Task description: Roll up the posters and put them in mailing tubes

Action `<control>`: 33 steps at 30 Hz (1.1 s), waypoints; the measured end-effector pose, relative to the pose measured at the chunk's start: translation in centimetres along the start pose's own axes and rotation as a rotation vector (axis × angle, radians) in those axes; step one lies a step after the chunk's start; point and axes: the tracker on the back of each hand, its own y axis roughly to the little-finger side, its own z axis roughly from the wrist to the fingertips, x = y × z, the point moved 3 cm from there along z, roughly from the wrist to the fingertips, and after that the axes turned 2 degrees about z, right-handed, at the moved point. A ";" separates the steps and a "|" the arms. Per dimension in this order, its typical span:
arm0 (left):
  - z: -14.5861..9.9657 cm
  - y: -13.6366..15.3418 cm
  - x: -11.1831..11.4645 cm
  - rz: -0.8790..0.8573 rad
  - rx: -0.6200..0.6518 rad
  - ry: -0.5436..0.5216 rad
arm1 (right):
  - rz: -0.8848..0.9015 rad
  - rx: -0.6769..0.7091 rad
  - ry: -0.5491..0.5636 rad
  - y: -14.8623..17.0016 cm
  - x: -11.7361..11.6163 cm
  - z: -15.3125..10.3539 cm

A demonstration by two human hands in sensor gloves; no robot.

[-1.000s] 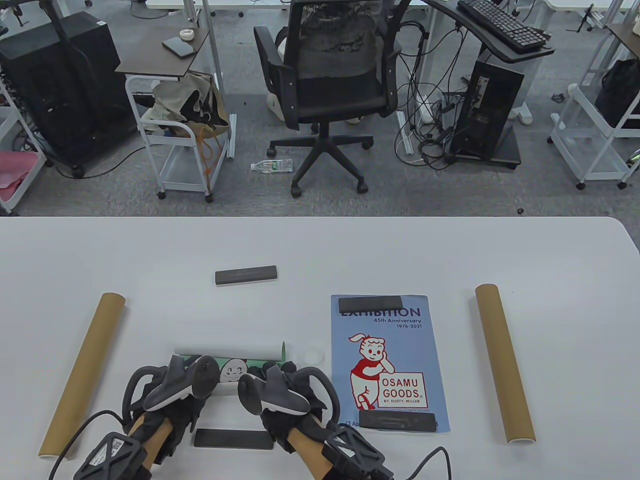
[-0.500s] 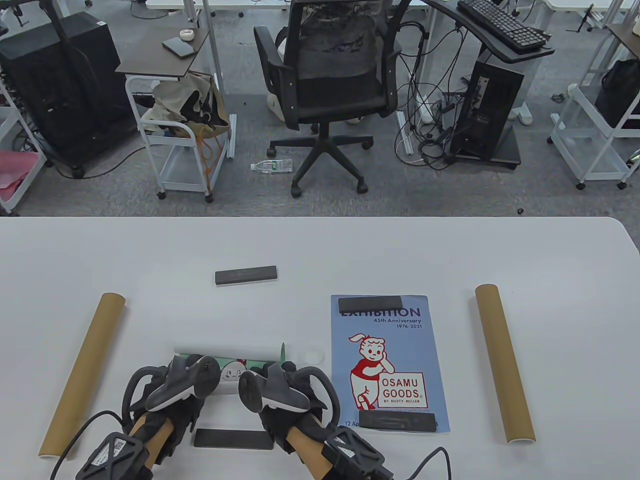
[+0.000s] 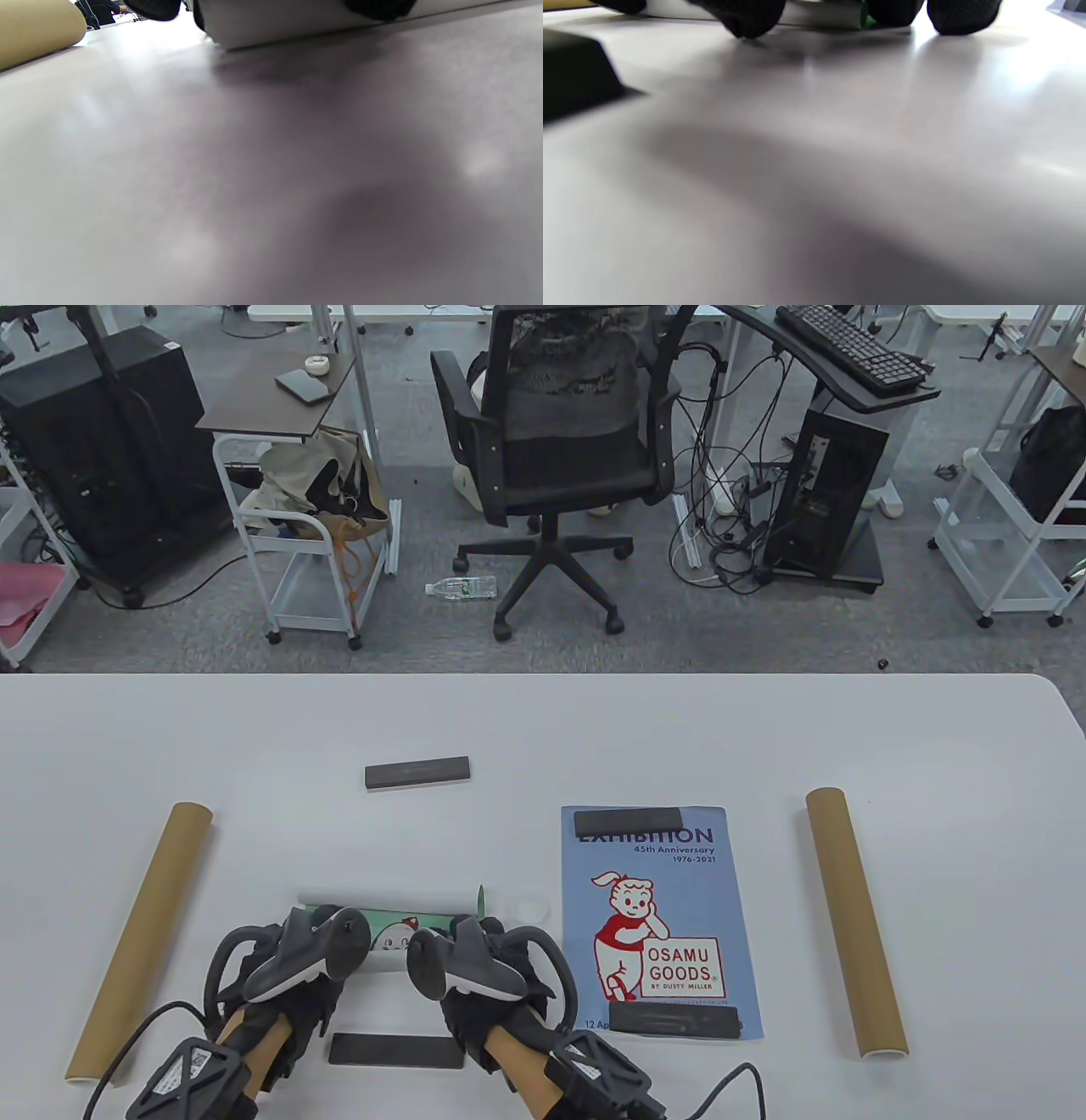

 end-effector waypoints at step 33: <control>-0.1 -0.8 -0.4 0.064 0.060 -0.003 | -0.060 0.045 0.096 -0.3 0.8 -0.3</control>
